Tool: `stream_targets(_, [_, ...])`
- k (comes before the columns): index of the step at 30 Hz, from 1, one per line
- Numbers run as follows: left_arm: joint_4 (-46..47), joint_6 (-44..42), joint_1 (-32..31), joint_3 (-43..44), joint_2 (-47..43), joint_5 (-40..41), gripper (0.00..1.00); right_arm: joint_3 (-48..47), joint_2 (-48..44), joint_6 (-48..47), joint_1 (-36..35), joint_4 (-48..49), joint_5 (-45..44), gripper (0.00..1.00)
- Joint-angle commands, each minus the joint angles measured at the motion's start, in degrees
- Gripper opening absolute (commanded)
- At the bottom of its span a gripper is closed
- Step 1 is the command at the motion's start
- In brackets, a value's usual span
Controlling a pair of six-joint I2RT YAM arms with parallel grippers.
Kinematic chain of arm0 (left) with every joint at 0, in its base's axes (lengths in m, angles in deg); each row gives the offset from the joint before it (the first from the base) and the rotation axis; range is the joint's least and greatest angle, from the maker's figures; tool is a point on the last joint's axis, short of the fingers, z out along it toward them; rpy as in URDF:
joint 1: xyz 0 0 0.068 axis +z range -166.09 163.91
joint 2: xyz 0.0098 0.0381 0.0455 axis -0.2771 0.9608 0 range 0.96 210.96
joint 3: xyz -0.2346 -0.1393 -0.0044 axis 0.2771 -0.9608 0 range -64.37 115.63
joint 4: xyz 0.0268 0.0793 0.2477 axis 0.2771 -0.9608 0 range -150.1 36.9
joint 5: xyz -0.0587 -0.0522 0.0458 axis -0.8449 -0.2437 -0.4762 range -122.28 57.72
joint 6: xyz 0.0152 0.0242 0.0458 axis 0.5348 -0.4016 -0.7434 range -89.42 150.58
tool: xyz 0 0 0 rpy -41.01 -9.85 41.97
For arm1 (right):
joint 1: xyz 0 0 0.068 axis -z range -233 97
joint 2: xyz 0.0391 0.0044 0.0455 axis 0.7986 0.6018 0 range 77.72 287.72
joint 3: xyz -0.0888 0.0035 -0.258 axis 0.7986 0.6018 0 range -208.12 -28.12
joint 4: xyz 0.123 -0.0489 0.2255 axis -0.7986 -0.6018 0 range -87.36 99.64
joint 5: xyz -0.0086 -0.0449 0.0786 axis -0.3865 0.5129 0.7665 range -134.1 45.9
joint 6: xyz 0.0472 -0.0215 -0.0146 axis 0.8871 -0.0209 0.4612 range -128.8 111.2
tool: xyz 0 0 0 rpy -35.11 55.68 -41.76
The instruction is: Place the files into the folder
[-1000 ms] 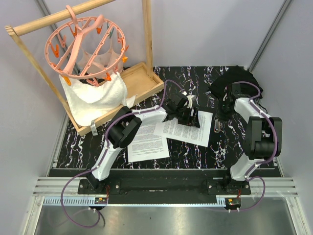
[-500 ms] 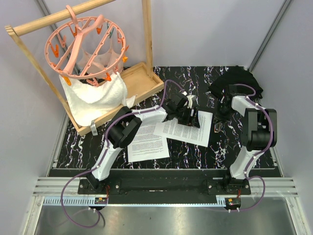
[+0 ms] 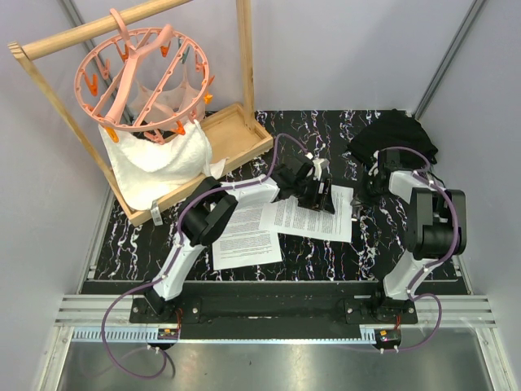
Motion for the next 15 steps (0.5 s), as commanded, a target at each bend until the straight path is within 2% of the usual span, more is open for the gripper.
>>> stream_targets(1, [-1.21,1.26,0.35,-3.29,0.95,2.61,0.72,6.56,-3.86,4.01,2.04,4.39,9.23,0.0])
stream_targets(8, [-2.42,0.13,1.32,-2.96,0.68,2.88,0.71,12.02,-7.82,6.92,7.84,10.03,18.56,0.0])
stream_targets(15, [-5.68,-1.99,1.84,-1.46,2.0,3.4,0.71,14.22,-10.2,7.97,10.13,13.28,25.05,0.0])
